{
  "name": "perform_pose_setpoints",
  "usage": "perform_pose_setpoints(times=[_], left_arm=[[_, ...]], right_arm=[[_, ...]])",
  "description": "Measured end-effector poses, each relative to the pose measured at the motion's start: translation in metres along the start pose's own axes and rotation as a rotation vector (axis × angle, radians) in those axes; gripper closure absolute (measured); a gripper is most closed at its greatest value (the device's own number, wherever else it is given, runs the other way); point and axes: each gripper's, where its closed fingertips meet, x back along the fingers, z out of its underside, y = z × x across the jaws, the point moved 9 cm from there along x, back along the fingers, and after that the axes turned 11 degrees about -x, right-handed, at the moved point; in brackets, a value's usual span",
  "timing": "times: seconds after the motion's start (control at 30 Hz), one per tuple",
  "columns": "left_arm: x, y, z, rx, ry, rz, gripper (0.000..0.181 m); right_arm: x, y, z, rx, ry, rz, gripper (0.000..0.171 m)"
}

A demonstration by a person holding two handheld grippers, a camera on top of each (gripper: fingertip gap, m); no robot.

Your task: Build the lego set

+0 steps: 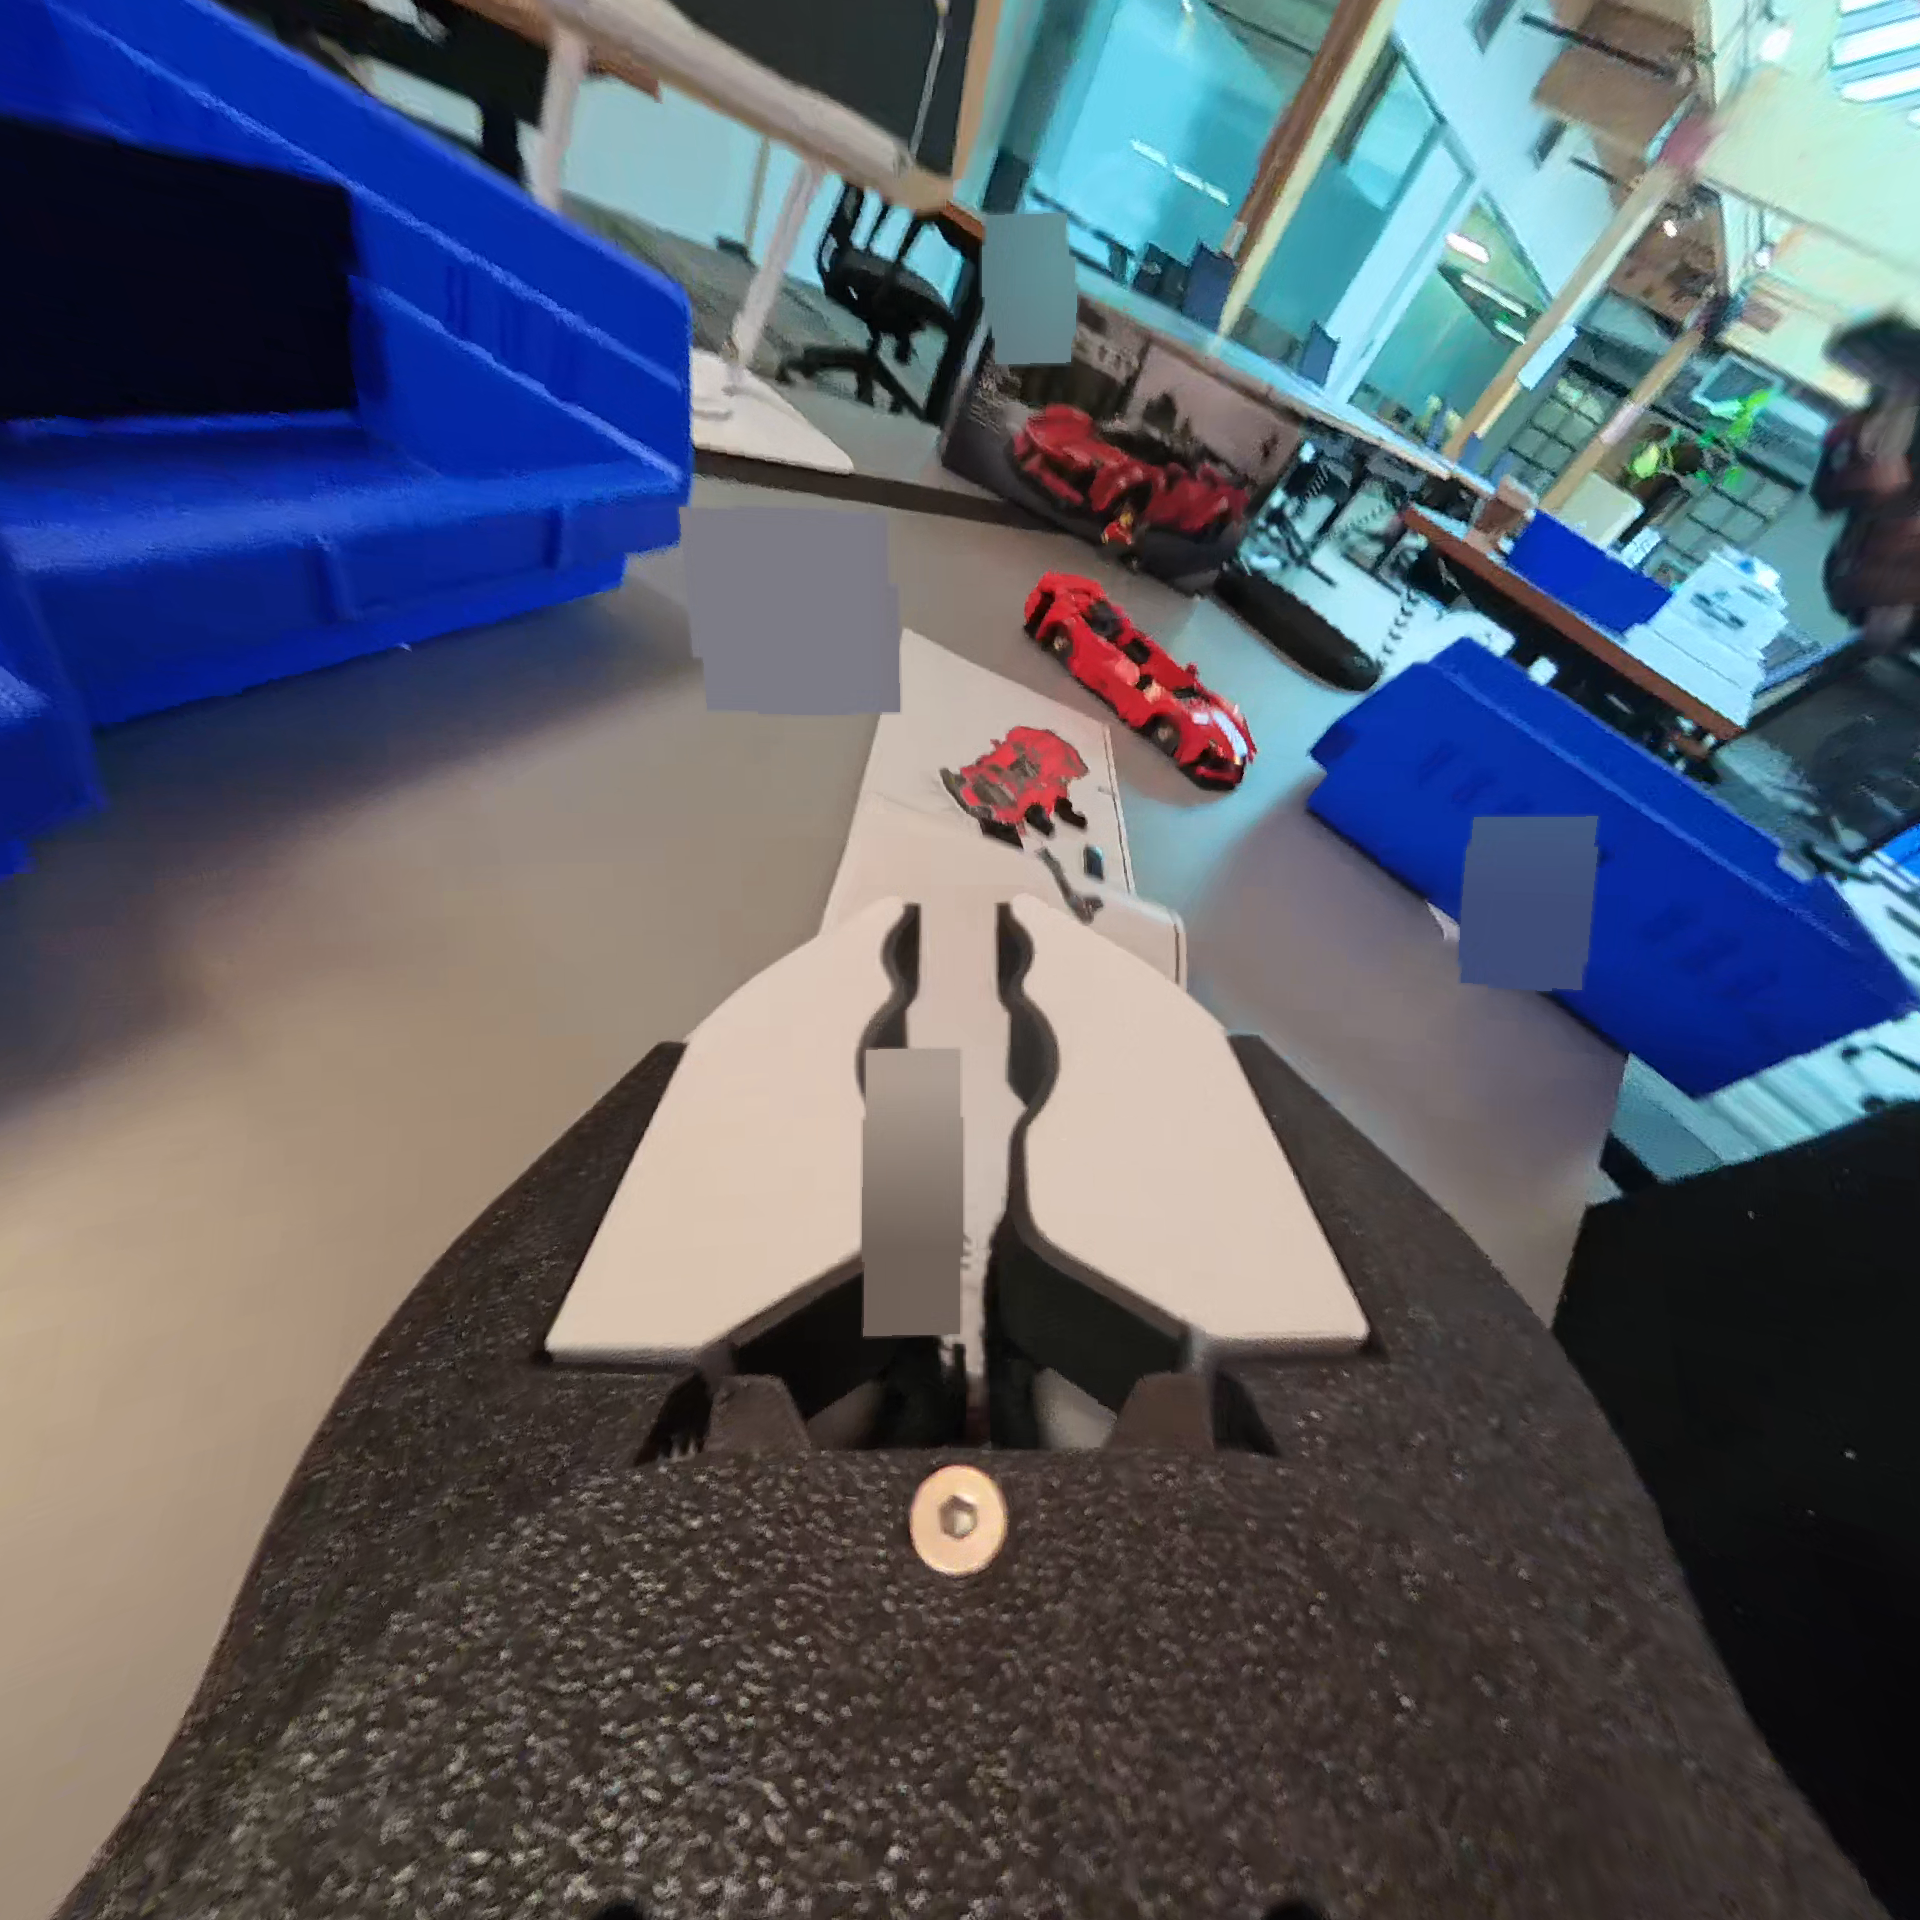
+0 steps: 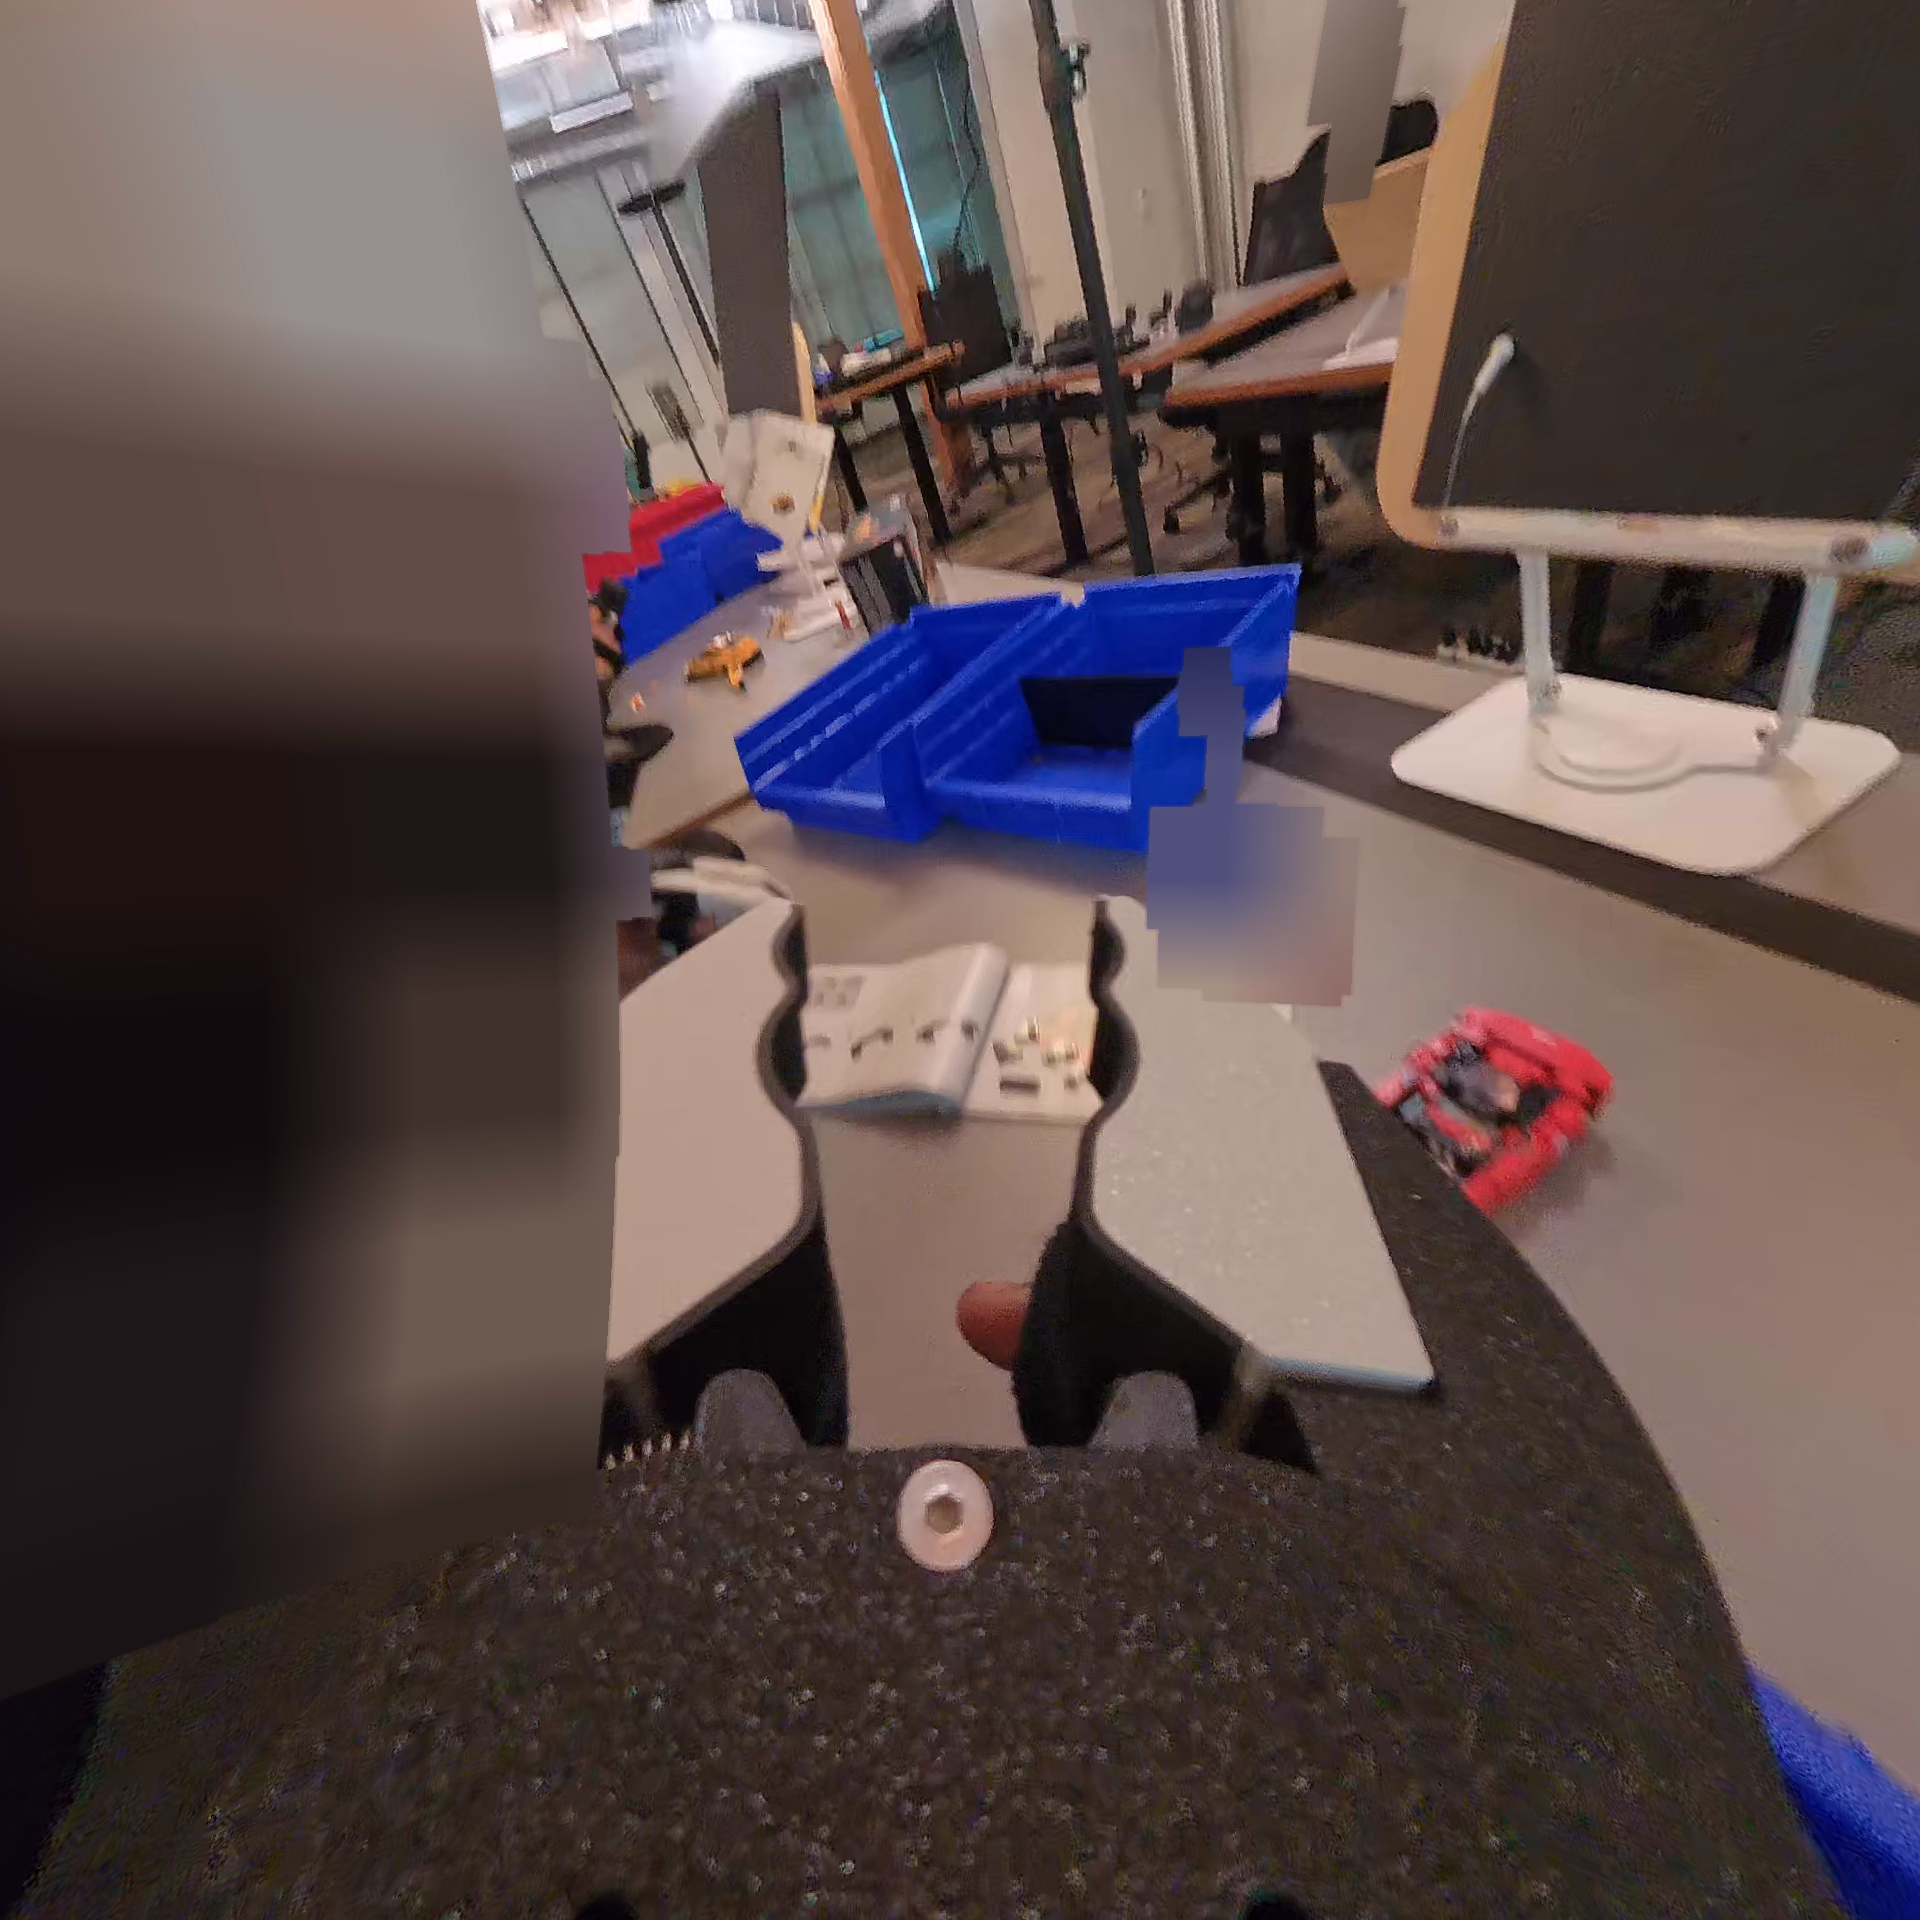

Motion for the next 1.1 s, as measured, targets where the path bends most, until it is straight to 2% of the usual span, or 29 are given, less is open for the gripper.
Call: perform_pose_setpoints(times=[0.03,0.1,0.2,0.27,0.3,0.33,0.37,0.4,0.5,0.57,0.73,0.8,1.0,1.1], left_arm=[[0.004,-0.002,-0.007,-0.004,-0.021,-0.020,0.161],[0.008,-0.008,-0.019,-0.039,-0.047,-0.066,0.144],[-0.001,-0.019,-0.029,-0.098,-0.033,-0.109,0.102],[-0.015,-0.030,-0.031,-0.135,-0.003,-0.066,0.096],[-0.022,-0.034,-0.031,-0.152,0.008,-0.038,0.101],[-0.028,-0.036,-0.031,-0.164,0.012,-0.009,0.120],[-0.033,-0.037,-0.032,-0.171,0.008,0.023,0.156],[-0.036,-0.038,-0.034,-0.171,-0.004,0.055,0.181],[-0.047,-0.040,-0.044,-0.179,-0.011,0.083,0.181],[-0.055,-0.046,-0.050,-0.229,0.031,0.058,0.181],[-0.065,-0.055,-0.050,-0.235,0.023,0.026,0.181],[-0.066,-0.053,-0.049,-0.213,0.021,0.000,0.181],[-0.066,-0.045,-0.051,-0.189,0.039,-0.050,0.181],[-0.066,-0.041,-0.053,-0.189,0.046,-0.055,0.181]], right_arm=[[0.017,0.000,0.007,0.011,0.024,0.025,0.129],[0.043,-0.005,0.021,0.069,0.069,0.095,0.170],[0.079,-0.013,0.033,0.164,0.065,0.251,0.171],[0.096,-0.017,0.041,0.204,0.079,0.311,0.171],[0.104,-0.018,0.044,0.205,0.096,0.327,0.163],[0.112,-0.021,0.046,0.199,0.119,0.362,0.154],[0.121,-0.024,0.049,0.194,0.148,0.399,0.148],[0.128,-0.026,0.053,0.195,0.182,0.420,0.143],[0.145,-0.035,0.063,0.214,0.263,0.463,0.150],[0.152,-0.042,0.067,0.221,0.328,0.484,0.171],[0.152,-0.054,0.071,0.229,0.409,0.445,0.171],[0.149,-0.058,0.077,0.219,0.456,0.428,0.160],[0.144,-0.054,0.103,0.187,0.637,0.334,0.157],[0.146,-0.047,0.118,0.194,0.749,0.342,0.151]])
